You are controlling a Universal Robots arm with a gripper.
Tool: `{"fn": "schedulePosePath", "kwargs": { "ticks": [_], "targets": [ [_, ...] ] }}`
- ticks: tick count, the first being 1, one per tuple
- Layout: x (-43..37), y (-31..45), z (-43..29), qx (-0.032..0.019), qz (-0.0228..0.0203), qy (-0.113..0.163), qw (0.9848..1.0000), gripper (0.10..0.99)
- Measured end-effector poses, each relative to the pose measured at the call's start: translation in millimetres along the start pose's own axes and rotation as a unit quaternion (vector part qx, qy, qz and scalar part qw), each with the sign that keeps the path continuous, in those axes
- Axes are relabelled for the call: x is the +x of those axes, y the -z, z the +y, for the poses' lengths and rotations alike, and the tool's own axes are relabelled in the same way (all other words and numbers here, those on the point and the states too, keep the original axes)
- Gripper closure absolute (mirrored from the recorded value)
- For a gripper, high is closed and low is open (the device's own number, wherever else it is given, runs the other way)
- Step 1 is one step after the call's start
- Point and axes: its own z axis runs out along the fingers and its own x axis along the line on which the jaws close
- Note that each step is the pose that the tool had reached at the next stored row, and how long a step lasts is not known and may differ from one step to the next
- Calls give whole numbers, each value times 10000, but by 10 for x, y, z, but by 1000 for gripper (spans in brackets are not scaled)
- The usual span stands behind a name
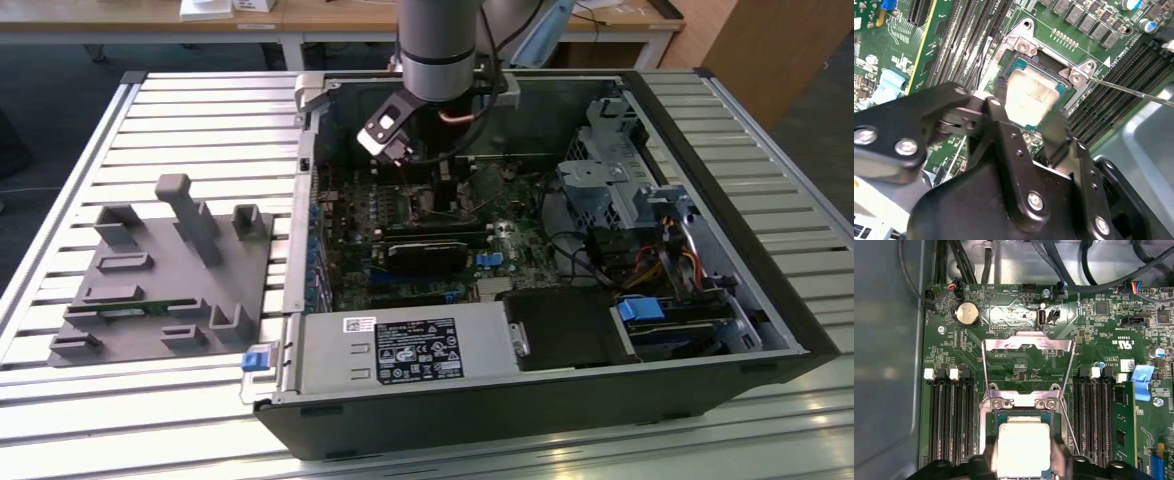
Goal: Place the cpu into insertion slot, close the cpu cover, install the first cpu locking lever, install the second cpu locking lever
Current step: 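Place the cpu into insertion slot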
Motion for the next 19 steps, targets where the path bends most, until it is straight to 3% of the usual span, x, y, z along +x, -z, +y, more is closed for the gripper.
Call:
{"fn": "schedulePosePath", "kwargs": {
  "ticks": [2, 5, 8, 9, 11, 19],
  "targets": [
    [1, 10, 6, 23, 0, 0, 10000, 608],
    [1, 11, 32, 87, -2, 0, 10000, 667],
    [1, 13, 54, 142, -4, 0, 9999, 843],
    [1, 17, 56, 150, -5, 0, 9999, 843],
    [1, 24, 56, 154, -4, -1, 9999, 961],
    [1, 38, 58, 156, -3, 0, 9999, 980]
  ]
}}
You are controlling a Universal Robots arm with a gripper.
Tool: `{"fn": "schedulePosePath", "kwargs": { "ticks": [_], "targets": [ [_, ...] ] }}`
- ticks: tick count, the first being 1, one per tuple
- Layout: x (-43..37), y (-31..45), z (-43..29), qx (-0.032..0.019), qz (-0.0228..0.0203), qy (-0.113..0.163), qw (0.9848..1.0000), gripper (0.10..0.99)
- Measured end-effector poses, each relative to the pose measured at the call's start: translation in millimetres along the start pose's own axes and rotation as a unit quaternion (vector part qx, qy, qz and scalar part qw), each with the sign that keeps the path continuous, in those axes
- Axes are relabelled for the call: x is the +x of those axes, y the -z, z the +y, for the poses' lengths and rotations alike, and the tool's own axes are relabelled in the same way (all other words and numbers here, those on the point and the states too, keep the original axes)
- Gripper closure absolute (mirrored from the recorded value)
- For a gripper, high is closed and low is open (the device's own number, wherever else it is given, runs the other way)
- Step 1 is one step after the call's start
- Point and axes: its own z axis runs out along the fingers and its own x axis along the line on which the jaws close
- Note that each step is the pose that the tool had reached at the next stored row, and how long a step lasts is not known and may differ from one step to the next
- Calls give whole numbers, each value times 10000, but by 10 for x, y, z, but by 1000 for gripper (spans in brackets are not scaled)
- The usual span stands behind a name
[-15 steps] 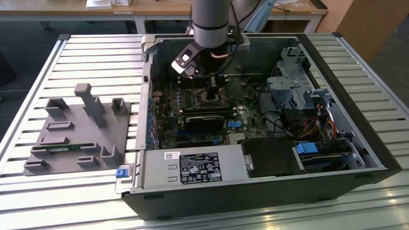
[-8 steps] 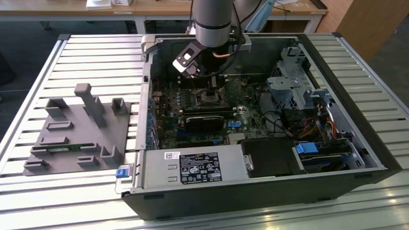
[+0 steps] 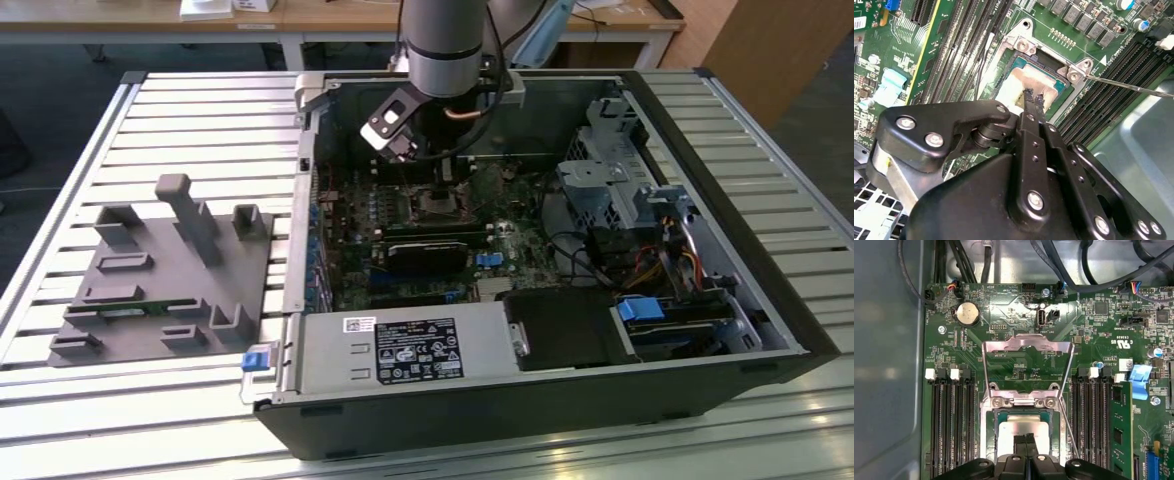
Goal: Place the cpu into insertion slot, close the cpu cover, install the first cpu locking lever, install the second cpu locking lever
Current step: 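Place the cpu into insertion slot, then close the cpu cover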
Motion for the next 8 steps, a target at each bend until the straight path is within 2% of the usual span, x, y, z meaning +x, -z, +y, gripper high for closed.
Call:
{"fn": "schedulePosePath", "kwargs": {
  "ticks": [8],
  "targets": [
    [0, 27, 1, 2, 0, 0, 10000, 980]
  ]
}}
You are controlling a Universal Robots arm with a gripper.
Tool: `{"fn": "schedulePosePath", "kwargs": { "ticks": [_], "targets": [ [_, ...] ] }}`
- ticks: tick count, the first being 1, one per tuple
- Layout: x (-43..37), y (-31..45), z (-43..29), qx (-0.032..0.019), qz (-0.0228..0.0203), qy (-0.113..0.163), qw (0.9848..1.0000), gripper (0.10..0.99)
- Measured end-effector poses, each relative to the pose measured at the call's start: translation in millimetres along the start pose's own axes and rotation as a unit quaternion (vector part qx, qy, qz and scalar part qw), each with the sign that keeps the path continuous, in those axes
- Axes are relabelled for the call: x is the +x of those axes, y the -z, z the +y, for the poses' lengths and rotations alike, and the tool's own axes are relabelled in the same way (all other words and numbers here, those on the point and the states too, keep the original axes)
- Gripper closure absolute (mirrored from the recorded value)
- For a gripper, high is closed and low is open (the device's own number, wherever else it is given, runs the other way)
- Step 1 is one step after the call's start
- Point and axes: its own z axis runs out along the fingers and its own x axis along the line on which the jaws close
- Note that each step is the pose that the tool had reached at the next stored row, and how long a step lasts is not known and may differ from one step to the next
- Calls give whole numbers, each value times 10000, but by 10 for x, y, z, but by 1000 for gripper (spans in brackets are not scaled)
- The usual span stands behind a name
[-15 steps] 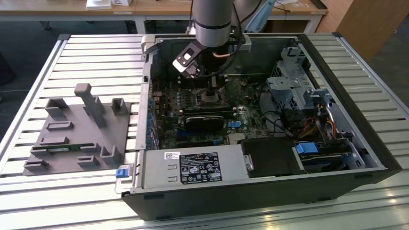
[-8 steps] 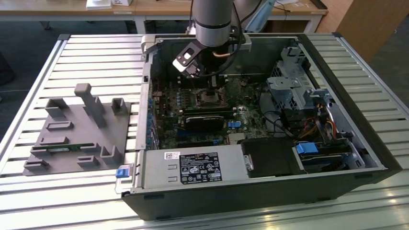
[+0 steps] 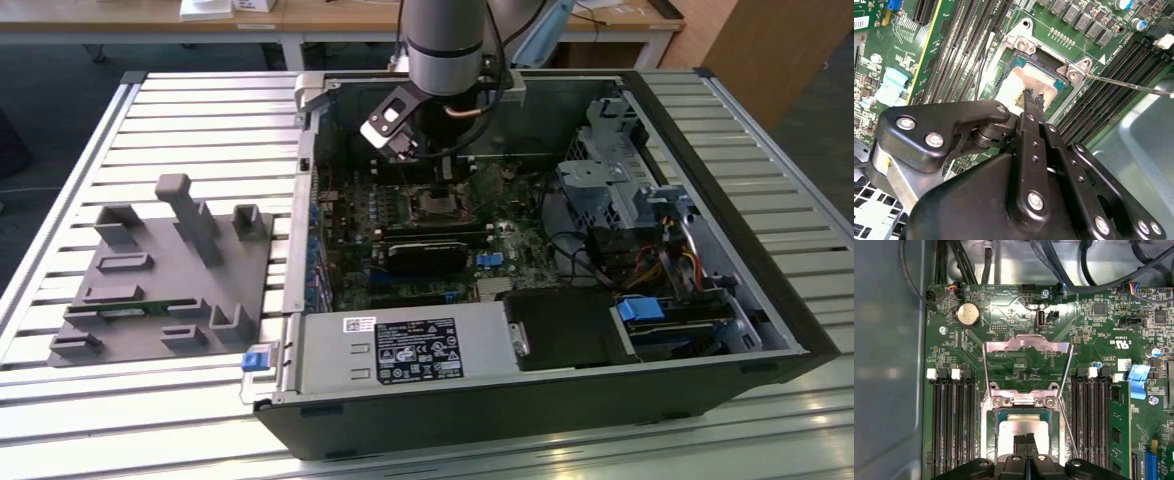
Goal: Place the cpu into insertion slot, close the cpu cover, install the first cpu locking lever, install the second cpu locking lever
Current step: 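Close the cpu cover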
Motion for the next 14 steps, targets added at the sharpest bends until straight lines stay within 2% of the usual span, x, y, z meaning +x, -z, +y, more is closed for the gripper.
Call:
{"fn": "schedulePosePath", "kwargs": {
  "ticks": [14],
  "targets": [
    [0, 57, 4, 3, 1, 0, 10000, 980]
  ]
}}
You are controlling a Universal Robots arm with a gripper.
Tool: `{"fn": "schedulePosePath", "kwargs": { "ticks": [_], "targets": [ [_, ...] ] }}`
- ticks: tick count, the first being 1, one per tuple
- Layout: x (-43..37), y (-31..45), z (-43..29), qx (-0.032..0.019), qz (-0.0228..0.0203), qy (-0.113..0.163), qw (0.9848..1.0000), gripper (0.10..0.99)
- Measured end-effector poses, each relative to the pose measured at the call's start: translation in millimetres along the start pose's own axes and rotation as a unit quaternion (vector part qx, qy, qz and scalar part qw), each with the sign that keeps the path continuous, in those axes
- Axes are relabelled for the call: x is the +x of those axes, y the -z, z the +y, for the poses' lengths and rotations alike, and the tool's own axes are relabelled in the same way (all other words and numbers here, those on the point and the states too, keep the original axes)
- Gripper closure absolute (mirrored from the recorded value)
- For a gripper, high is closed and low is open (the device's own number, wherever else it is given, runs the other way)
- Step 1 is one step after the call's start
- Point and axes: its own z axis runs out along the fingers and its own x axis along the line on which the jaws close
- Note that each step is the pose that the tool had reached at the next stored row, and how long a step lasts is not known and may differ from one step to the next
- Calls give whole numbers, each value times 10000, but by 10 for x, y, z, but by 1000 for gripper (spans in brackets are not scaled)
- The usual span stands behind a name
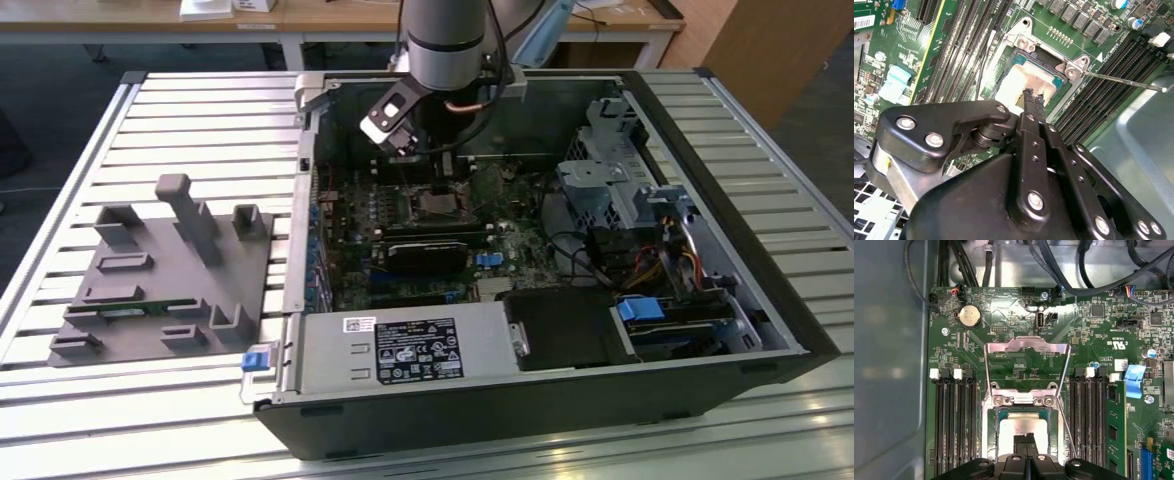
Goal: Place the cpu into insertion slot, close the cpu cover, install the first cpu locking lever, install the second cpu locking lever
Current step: 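Close the cpu cover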
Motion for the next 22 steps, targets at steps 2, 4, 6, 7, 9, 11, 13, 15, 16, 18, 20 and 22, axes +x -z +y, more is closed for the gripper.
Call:
{"fn": "schedulePosePath", "kwargs": {
  "ticks": [2, 4, 6, 7, 9, 11, 13, 15, 16, 18, 20, 22],
  "targets": [
    [0, 6, 0, 1, -1, 0, 10000, 980],
    [0, 10, 1, 0, 0, 0, 10000, 980],
    [0, 14, 1, 0, 0, 0, 10000, 980],
    [0, 20, 1, 0, 0, 0, 10000, 980],
    [0, 21, 1, 1, 0, 0, 10000, 980],
    [0, 22, 1, 0, 0, 0, 10000, 980],
    [0, 22, 1, 0, 0, 0, 10000, 980],
    [0, 24, 1, 1, -1, 0, 10000, 980],
    [-1, 28, 1, 2, -3, 0, 10000, 980],
    [0, 35, 2, 1, -1, 0, 10000, 980],
    [0, 55, 3, 1, -1, 0, 10000, 980],
    [0, 87, 4, 0, 0, 0, 10000, 980]
  ]
}}
